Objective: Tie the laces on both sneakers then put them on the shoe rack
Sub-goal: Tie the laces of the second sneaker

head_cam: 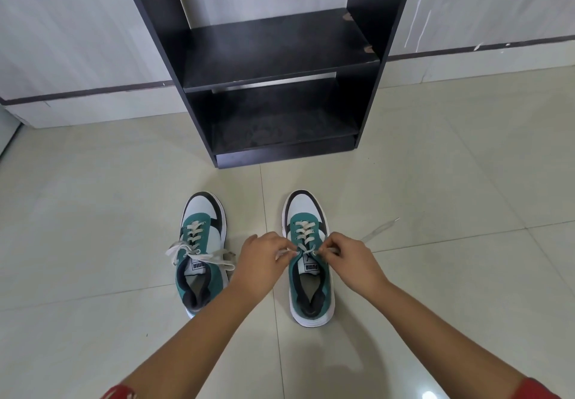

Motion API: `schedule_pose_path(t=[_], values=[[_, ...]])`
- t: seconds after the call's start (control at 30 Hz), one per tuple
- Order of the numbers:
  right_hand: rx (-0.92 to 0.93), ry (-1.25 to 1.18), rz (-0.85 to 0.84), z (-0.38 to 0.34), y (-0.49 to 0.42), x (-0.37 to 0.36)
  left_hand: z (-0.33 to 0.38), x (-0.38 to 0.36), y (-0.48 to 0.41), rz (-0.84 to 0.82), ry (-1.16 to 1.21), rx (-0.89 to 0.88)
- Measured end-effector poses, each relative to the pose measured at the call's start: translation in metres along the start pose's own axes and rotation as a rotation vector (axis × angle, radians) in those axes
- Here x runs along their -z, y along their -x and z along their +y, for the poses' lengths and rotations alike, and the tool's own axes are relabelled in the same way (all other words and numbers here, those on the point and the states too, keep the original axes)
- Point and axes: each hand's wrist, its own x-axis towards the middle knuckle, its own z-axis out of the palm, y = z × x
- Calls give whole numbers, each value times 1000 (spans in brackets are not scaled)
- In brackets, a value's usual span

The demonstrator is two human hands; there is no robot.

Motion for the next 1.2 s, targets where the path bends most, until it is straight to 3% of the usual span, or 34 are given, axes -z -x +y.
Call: schedule_pose_path(t=[0.2,0.33,0.6,0.7,0.8,0.9,1.0,1.1,1.2], values=[[-92,1,57,15,-3,8,-6,3,5,88,-191,64],[-127,-38,69,21,-2,6,-11,-2,12,45,-234,102],[-244,-335,93,32,-3,0,-26,-4,19,69,-238,112],[-206,-265,43,30,0,-4,-26,-3,19,74,-210,137],[-52,-69,72,23,7,-7,-24,-2,19,102,-183,169],[141,204,306,16,19,-5,-9,-6,27,214,-34,208],[39,293,220,9,33,-14,2,-17,32,138,271,319],[-92,35,200,14,30,-23,11,-26,27,126,525,381],[-234,-414,221,8,17,-25,23,-27,19,152,690,415]])
